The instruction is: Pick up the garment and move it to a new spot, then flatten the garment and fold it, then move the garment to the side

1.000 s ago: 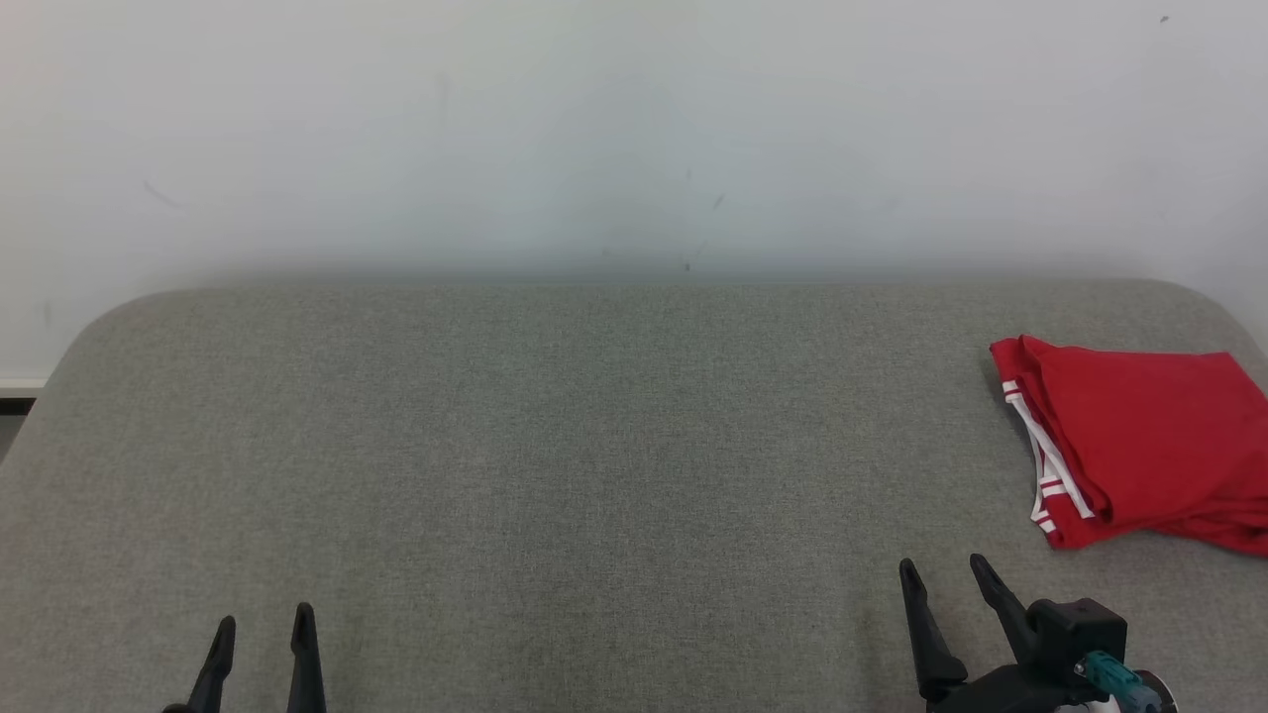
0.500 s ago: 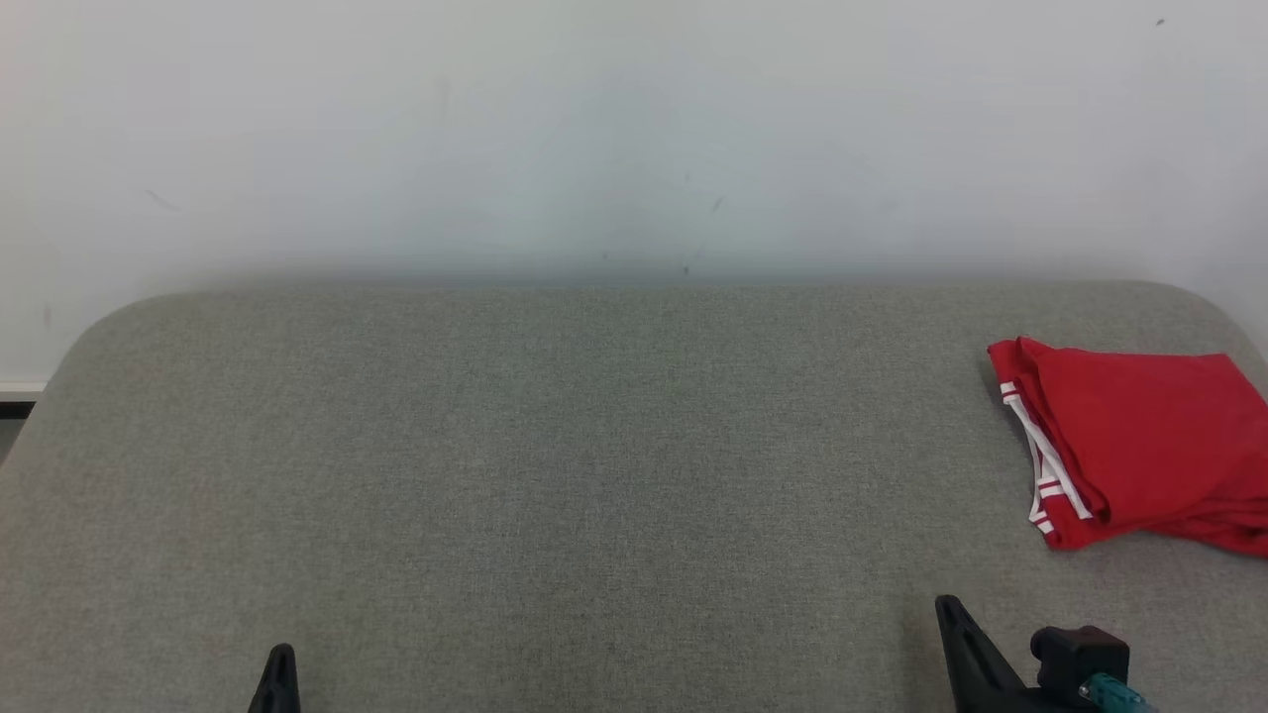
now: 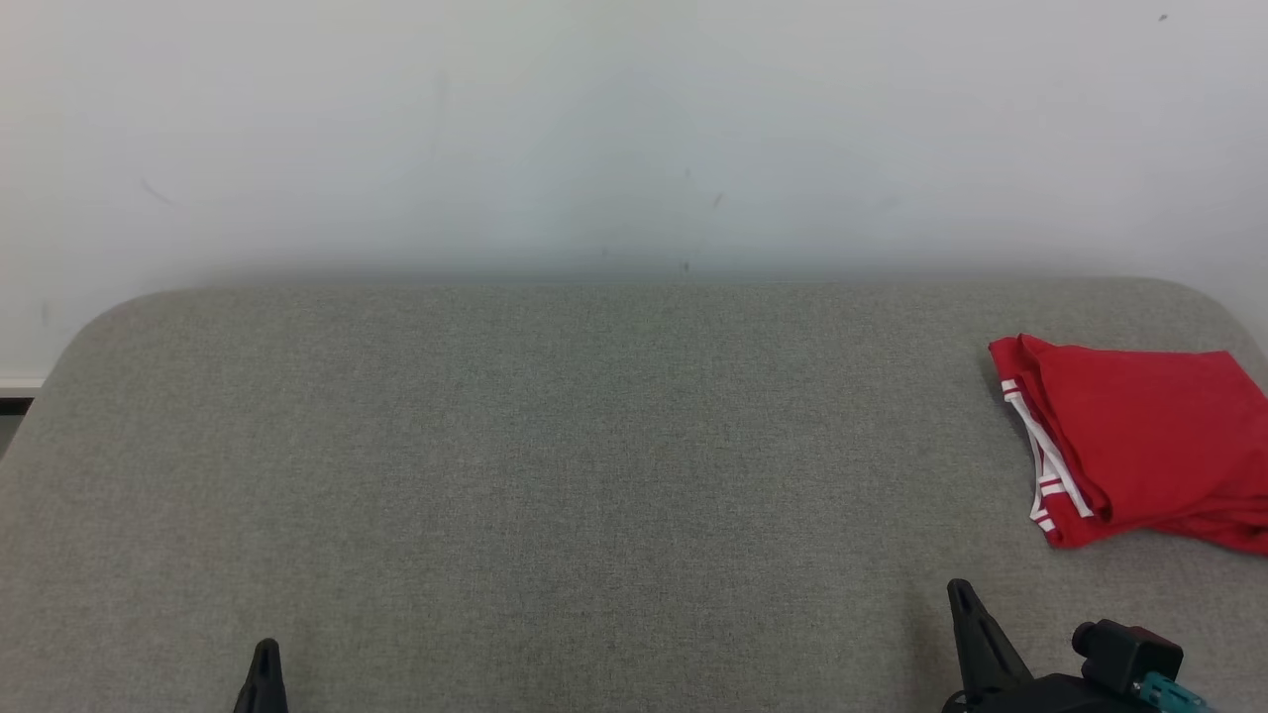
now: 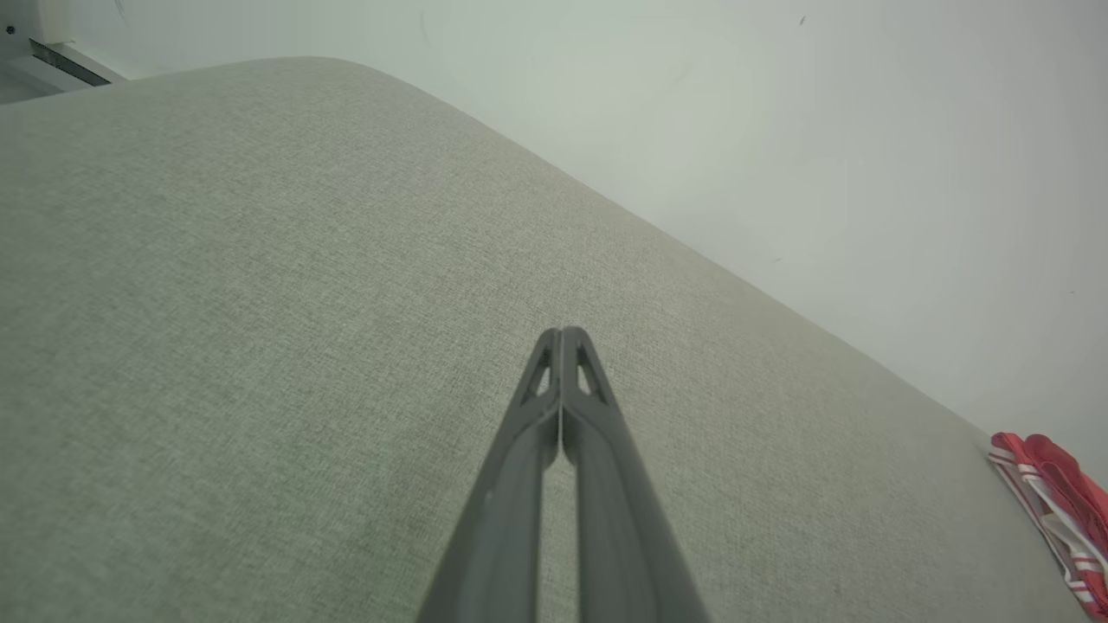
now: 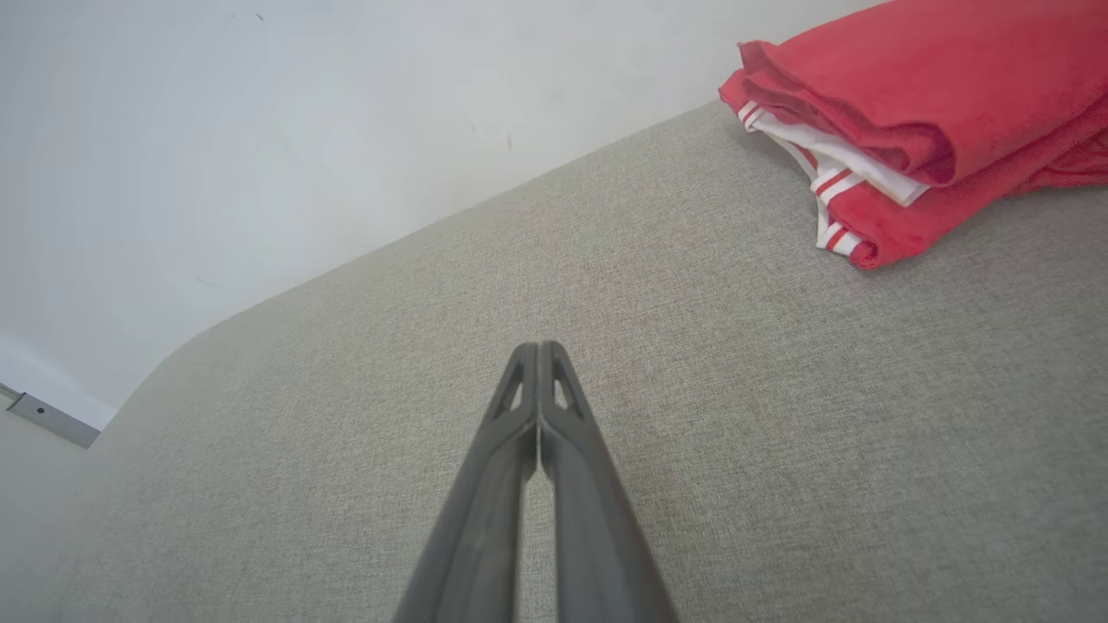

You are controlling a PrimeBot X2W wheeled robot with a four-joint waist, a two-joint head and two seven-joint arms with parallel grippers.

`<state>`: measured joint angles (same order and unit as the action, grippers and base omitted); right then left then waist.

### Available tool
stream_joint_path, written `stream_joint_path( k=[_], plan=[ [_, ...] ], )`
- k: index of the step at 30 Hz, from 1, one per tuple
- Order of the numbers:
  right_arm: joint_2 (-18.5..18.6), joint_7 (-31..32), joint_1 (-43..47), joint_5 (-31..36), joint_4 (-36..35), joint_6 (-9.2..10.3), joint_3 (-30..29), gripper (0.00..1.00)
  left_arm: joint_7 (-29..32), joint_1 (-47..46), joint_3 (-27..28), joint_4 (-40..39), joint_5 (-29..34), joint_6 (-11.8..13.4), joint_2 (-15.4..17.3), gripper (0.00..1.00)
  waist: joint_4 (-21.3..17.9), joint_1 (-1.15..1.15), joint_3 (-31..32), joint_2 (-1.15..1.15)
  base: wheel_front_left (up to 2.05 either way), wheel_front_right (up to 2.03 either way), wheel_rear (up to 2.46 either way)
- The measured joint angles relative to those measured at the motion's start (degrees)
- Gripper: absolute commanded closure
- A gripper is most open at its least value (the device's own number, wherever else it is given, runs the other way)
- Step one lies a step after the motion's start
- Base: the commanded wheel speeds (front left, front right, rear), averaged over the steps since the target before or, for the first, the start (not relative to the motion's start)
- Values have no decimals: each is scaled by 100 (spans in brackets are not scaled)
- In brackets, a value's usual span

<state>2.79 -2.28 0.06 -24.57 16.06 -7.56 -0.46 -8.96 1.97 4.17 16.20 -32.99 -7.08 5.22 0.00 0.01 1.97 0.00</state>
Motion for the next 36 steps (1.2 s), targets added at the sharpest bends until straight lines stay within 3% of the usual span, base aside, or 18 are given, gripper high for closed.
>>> stream_joint_path(
  k=[15, 36],
  plan=[
    [0, 33, -18, -1490, -109, 0, -30, 100, 474, -228, 147, -1, -1299, 0, -66, 100, 0, 0, -31, 0, 0, 0, 0],
    [1, 100, -114, -3082, -247, 1, -67, 100, 987, -456, 309, 0, -2673, -3, -114, 100, -1, 0, -72, 0, 0, 0, 0]
  ],
)
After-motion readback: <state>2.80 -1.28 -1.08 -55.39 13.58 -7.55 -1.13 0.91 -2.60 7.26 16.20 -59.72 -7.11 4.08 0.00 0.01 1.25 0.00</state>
